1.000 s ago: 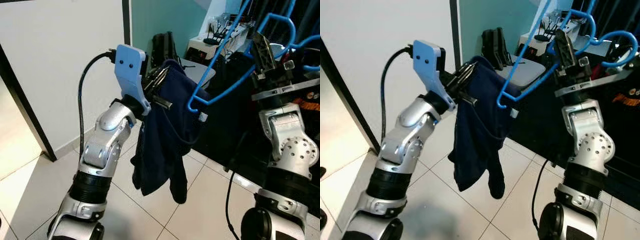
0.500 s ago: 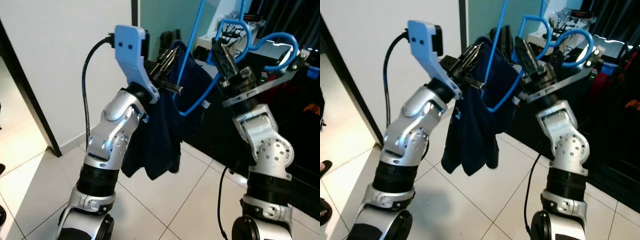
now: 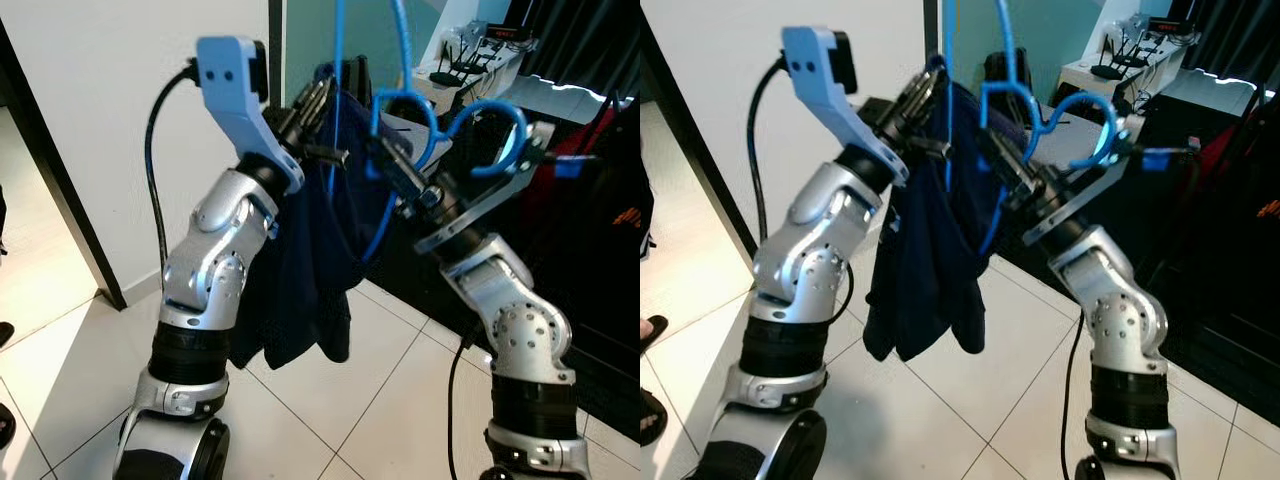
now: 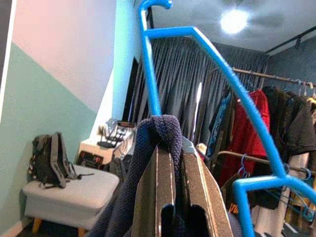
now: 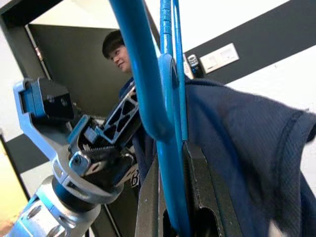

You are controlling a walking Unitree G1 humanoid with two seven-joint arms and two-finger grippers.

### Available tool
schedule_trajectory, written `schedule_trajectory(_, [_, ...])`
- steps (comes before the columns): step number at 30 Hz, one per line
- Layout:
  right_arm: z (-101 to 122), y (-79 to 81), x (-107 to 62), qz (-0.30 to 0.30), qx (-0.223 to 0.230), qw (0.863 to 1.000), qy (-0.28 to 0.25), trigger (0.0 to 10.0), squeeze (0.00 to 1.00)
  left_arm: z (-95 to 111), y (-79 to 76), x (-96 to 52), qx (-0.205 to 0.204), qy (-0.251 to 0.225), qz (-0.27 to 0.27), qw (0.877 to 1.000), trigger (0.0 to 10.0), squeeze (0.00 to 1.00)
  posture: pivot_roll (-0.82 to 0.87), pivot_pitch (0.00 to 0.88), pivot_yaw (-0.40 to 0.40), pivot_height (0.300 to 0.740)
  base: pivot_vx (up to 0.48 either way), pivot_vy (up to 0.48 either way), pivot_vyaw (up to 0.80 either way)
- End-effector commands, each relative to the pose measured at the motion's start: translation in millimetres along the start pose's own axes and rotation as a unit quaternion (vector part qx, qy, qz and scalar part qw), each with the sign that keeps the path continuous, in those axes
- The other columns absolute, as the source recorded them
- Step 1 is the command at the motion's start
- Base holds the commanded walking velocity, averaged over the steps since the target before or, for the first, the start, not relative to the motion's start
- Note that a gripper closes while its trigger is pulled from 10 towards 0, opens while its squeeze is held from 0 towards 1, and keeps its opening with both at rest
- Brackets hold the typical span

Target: Hang hanger

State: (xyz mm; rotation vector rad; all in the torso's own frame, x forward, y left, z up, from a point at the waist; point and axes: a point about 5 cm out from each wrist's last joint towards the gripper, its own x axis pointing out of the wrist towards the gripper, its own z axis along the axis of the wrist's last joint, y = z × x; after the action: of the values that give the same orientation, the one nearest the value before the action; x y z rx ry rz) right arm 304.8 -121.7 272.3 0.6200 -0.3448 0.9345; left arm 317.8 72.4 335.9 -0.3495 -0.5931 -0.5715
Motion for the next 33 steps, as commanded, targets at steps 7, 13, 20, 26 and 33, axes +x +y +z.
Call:
schedule_trajectory(7, [-18.7, 7.7, -4.2, 0.023, -0.023, 0.998, 0.05, 10.0, 0.0, 15.4, -5.8, 8.8, -0.079, -0.036, 0.001, 0.996, 10.0, 0.0, 0.07, 0.0, -0.052, 0.74, 0.0, 0.0, 0.0])
schedule_trajectory(13, [-37.6, 3.5, -16.1, 0.016, -0.074, 0.982, 0.176, 10.0, 0.0, 20.6, 8.2, 6.0, -0.078, -0.04, 0.021, 0.996, 10.0, 0.0, 0.06, 0.0, -0.058, 0.74, 0.0, 0.0, 0.0])
schedule_trajectory(20, [-29.1, -20.3, -44.5, -0.029, -0.145, 0.92, 0.362, 10.0, 0.0, 5.3, 11.5, -6.7, -0.014, 0.001, 0.013, 1.0, 10.0, 0.0, 0.05, 0.0, -0.075, 0.74, 0.0, 0.0, 0.0])
schedule_trajectory(26, [5.7, -27.6, -55.8, -0.037, -0.18, 0.872, 0.453, 10.0, 0.0, -27.1, -13.3, -22.6, 0.046, 0.079, -0.068, 0.994, 10.0, 0.0, 0.04, 0.0, -0.079, 0.74, 0.0, 0.0, 0.0])
schedule_trajectory(33, [16.4, -34.8, -69.4, -0.022, -0.195, 0.815, 0.545, 10.0, 0.0, -68.5, -43.3, -55.1, 0.105, 0.187, -0.177, 0.961, 10.0, 0.5, 0.02, 0.0, -0.103, 0.74, 0.0, 0.0, 0.0])
